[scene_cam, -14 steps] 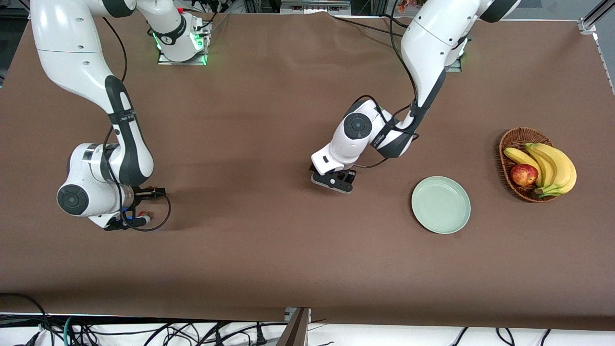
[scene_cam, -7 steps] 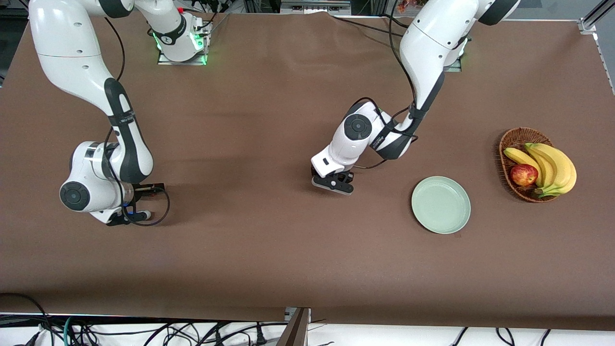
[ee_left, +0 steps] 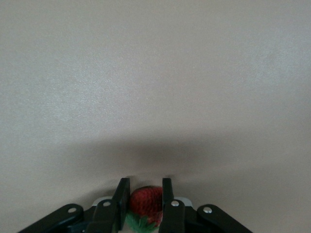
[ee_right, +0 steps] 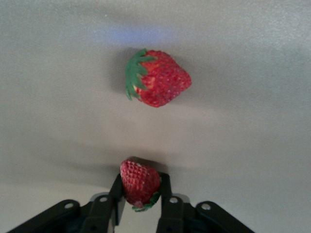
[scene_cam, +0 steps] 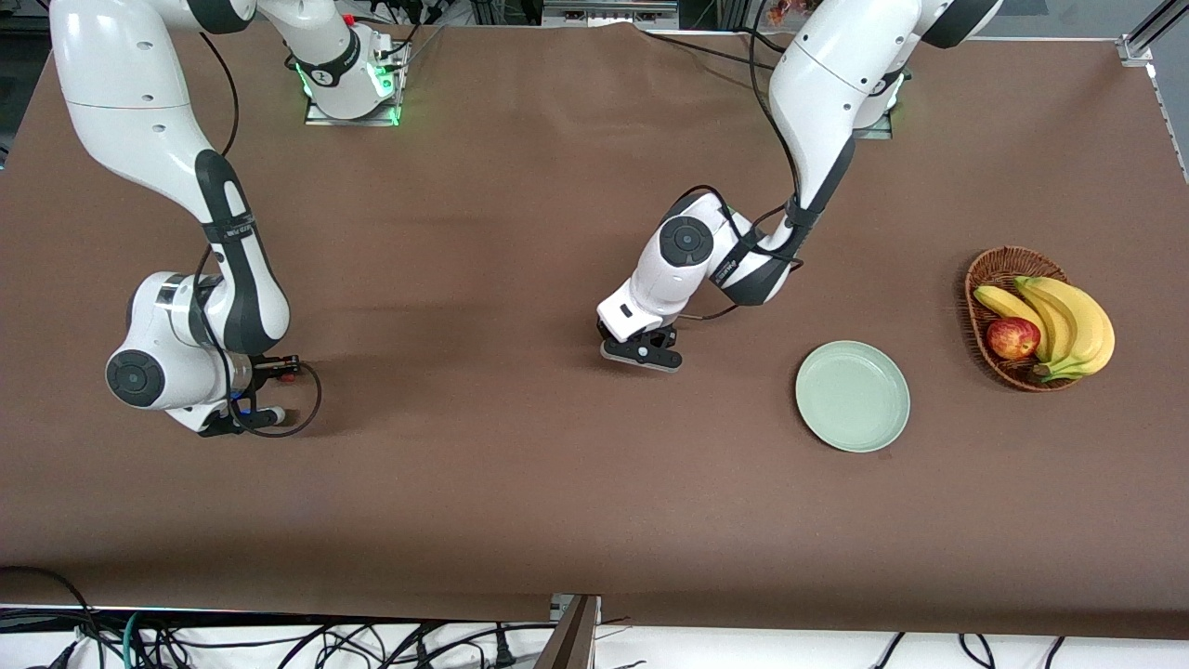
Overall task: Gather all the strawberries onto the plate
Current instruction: 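Carry the strawberry over the plate with the left gripper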
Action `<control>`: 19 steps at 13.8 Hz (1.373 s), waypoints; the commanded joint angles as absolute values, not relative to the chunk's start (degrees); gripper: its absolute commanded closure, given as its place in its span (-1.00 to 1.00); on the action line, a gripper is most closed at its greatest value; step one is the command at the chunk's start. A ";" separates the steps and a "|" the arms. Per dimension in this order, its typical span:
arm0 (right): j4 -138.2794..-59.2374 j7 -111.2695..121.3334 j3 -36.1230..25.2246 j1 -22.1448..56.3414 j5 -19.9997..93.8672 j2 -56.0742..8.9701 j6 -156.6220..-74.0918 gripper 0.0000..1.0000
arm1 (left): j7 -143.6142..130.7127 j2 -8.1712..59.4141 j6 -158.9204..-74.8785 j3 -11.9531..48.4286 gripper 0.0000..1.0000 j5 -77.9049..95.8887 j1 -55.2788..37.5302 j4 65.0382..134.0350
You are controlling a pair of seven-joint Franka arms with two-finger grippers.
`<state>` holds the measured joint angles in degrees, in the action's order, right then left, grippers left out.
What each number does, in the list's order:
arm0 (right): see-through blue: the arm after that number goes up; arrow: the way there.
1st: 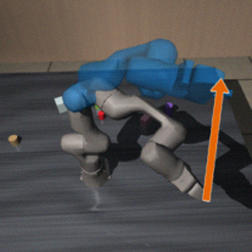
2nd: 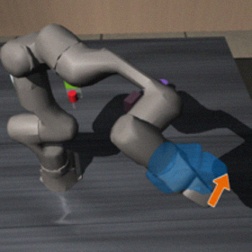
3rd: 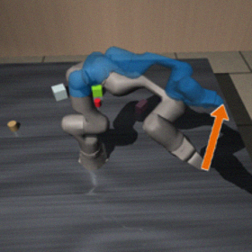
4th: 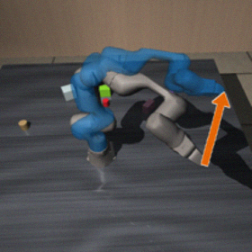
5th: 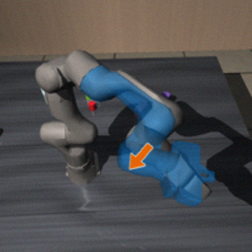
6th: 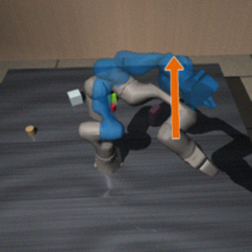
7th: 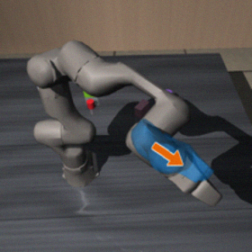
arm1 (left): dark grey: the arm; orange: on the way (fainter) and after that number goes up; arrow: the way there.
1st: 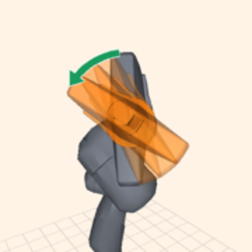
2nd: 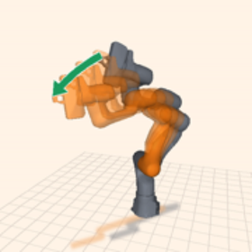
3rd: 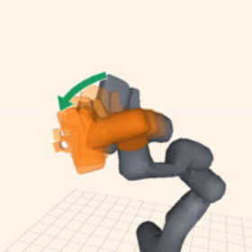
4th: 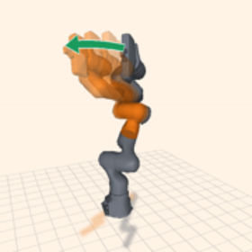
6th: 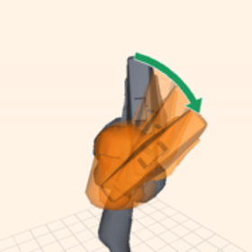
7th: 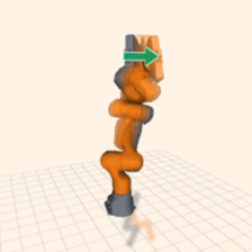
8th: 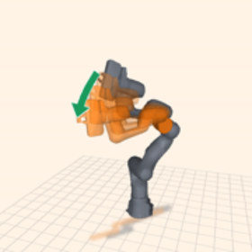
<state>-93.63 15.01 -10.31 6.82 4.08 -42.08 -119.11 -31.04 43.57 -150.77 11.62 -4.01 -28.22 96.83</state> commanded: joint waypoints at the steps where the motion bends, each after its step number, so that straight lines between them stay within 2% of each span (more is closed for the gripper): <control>1: -94.66 15.38 -9.23 6.68 5.36 -40.96 -119.18 0.78 | -32.17 42.55 -150.03 11.42 0.64 -5.10 -28.39 95.71; 5: -90.89 14.94 -8.96 10.62 12.90 -40.96 -119.09 0.78 | -31.55 38.60 -145.92 11.34 0.63 -5.36 -26.82 95.89; 8: -88.86 2.34 -8.97 16.85 16.35 -41.31 -119.53 0.78 | -22.99 32.54 -130.12 10.81 0.63 -6.07 -24.45 95.71; 11: -88.68 -12.61 -8.96 24.41 17.66 -42.01 -121.98 0.78 | -7.88 29.27 -122.54 10.81 0.63 -6.15 -17.08 95.54; 14: -86.67 -27.37 -8.96 32.84 21.26 -43.93 -127.42 0.77 | 12.26 32.41 -121.37 9.84 0.61 -12.71 -8.91 95.10; 19: -78.59 -48.13 -8.88 43.13 21.36 -50.35 -134.37 0.76 | 19.50 37.52 -122.78 9.84 0.61 -18.81 -3.08 92.90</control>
<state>-83.16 -42.33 -8.20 40.44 20.09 -46.61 -132.34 17.10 35.32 -122.51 9.03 -16.91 -4.27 94.57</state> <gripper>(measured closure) 0.683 0.687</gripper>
